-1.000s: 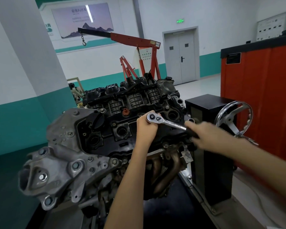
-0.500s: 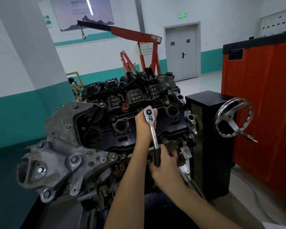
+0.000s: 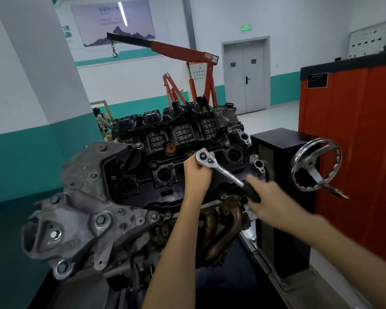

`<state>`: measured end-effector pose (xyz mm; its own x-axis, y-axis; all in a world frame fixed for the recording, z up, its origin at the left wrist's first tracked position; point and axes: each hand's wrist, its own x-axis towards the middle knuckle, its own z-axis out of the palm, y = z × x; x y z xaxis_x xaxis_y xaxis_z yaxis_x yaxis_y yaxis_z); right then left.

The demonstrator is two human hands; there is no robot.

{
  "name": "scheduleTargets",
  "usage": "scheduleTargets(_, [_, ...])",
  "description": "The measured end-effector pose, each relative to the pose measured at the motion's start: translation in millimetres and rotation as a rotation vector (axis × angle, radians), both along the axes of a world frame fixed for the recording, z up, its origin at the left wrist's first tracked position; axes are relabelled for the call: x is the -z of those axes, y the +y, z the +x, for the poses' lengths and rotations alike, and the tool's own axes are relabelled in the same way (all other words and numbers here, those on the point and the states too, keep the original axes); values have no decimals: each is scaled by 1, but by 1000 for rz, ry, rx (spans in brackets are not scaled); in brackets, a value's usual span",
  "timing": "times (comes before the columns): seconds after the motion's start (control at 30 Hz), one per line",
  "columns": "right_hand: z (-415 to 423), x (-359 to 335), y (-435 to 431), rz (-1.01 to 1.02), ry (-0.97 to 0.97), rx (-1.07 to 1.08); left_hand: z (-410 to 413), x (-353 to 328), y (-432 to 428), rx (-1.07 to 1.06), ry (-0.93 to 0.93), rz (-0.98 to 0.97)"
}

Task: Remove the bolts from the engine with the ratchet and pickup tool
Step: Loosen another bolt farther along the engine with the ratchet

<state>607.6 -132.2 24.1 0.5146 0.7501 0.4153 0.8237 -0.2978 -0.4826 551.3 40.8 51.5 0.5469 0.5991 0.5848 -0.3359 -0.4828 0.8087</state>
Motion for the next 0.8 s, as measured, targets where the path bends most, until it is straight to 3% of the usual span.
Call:
scheduleTargets(0.17, [-82, 44, 52, 345, 457, -9, 5, 0, -2, -43, -22, -26])
scheduleTargets(0.27, [-84, 45, 58, 320, 488, -20, 2, -2, 0, -68, 28, -18])
scheduleTargets(0.4, [-20, 14, 10, 37, 203, -72, 2, -6, 6, -4, 92, 50])
scheduleTargets(0.5, [40, -39, -10, -239, -195, -41, 1, -11, 9, 11, 158, 148])
scheduleTargets(0.6, [58, -64, -5, -309, -452, 15, 1, -6, 10, -2, 103, 81])
scheduleTargets(0.67, [46, -46, -5, -232, -338, 24, 2, -1, 9, 7, 55, 52])
scheduleTargets(0.8, [-27, 25, 8, 149, 291, -21, 6, 2, 4, -15, 39, 89])
